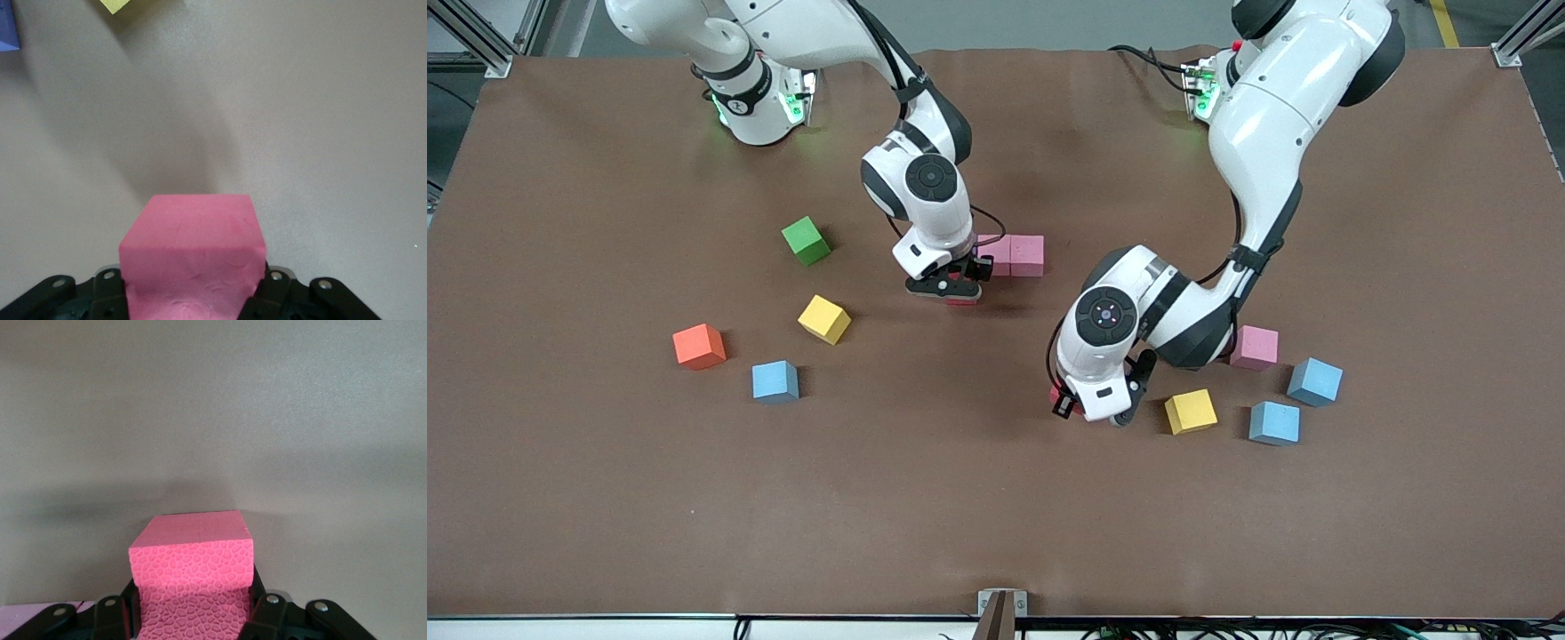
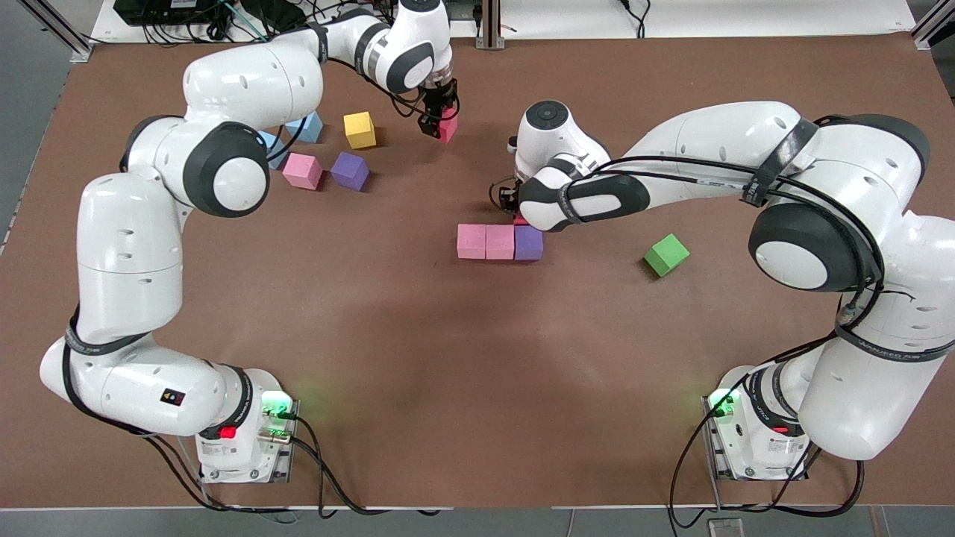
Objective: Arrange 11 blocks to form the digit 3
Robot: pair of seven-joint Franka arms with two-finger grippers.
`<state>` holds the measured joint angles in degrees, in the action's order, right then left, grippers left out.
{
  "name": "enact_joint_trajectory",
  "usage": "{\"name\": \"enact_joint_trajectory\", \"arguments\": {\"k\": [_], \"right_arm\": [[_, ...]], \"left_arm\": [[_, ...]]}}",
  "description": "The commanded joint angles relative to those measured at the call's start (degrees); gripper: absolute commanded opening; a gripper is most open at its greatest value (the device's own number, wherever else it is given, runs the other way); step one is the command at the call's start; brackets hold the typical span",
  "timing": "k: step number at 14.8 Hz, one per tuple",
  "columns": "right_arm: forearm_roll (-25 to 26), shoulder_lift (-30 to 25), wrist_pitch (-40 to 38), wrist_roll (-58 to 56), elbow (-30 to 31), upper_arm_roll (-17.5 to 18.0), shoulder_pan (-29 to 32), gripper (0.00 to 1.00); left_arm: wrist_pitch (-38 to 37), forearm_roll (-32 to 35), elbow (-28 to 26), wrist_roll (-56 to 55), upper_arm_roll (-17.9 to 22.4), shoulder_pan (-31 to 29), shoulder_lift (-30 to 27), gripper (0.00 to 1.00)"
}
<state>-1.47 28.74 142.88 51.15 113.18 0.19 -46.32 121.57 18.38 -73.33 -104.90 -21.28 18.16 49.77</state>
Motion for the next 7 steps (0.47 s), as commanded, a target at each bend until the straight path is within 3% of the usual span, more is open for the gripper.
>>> {"name": "enact_joint_trajectory", "arguments": {"k": [1,7], "right_arm": [[-0.8,-0.8,0.9,0.5,1.3,-0.4,-0.9,0.03],[-0.8,-0.5,0.9,0.5,1.3,-0.4,-1.0,0.04]], "left_arm": [[0.1,1.0,-0.3,0.0,0.3,0.2,-0.8,0.44],[0.2,1.0,-0.3,0.0,0.3,0.0,-0.7,0.44]]}}
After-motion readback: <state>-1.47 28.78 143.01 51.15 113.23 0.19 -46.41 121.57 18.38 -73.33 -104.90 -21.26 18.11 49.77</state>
